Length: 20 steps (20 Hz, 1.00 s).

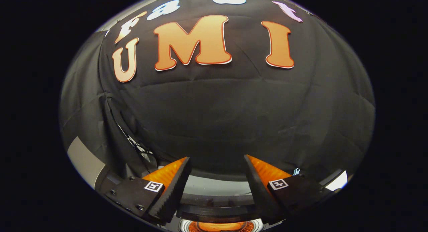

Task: Put the clothes into the washing machine and then close the washing machine lid.

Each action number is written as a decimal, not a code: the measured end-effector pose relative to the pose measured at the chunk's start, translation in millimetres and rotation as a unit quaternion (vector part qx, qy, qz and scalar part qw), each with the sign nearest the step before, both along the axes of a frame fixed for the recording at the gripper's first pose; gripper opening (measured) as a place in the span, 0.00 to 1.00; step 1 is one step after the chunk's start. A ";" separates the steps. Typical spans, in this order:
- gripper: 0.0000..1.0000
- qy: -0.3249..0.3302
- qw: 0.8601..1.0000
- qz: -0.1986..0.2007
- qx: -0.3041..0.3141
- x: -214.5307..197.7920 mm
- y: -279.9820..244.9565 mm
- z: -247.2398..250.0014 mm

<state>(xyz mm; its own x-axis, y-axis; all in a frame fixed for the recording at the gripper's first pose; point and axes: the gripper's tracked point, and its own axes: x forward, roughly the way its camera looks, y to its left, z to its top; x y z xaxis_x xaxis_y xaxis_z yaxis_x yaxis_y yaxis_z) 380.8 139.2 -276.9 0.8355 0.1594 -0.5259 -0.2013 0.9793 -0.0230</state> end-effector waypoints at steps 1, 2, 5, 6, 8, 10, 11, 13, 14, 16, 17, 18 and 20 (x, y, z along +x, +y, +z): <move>0.99 -0.005 1.000 0.001 0.001 -3.5 -0.1 1.7; 0.99 -0.006 1.000 0.002 0.001 -6.5 1.2 1.7; 0.99 -0.002 1.000 0.004 -0.001 -23.2 -0.5 2.0; 0.99 -0.004 1.000 0.007 -0.002 -29.0 0.2 3.2; 0.99 -0.008 1.000 0.010 -0.001 -40.0 -0.3 3.4; 0.99 -0.011 1.000 0.010 -0.002 -52.8 -2.0 4.6; 0.99 -0.012 1.000 0.010 -0.002 -58.1 -2.5 5.2; 0.99 -0.011 1.000 0.009 -0.004 -70.5 -3.7 3.3; 0.99 -0.010 1.000 0.008 -0.005 -78.3 -4.4 2.0; 0.99 -0.008 1.000 0.006 -0.006 -94.0 -6.0 -1.5; 0.99 -0.004 1.000 0.003 -0.007 -102.7 -7.7 -5.2; 0.99 0.001 1.000 -0.001 -0.007 -111.6 -9.6 -7.8; 0.99 0.014 1.000 -0.013 -0.013 -131.5 -16.0 -17.6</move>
<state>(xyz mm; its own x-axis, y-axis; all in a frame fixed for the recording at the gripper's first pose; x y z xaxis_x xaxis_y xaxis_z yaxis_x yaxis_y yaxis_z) 249.3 123.2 -294.5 0.8239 0.1234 -0.5531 -0.1759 0.9835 -0.0426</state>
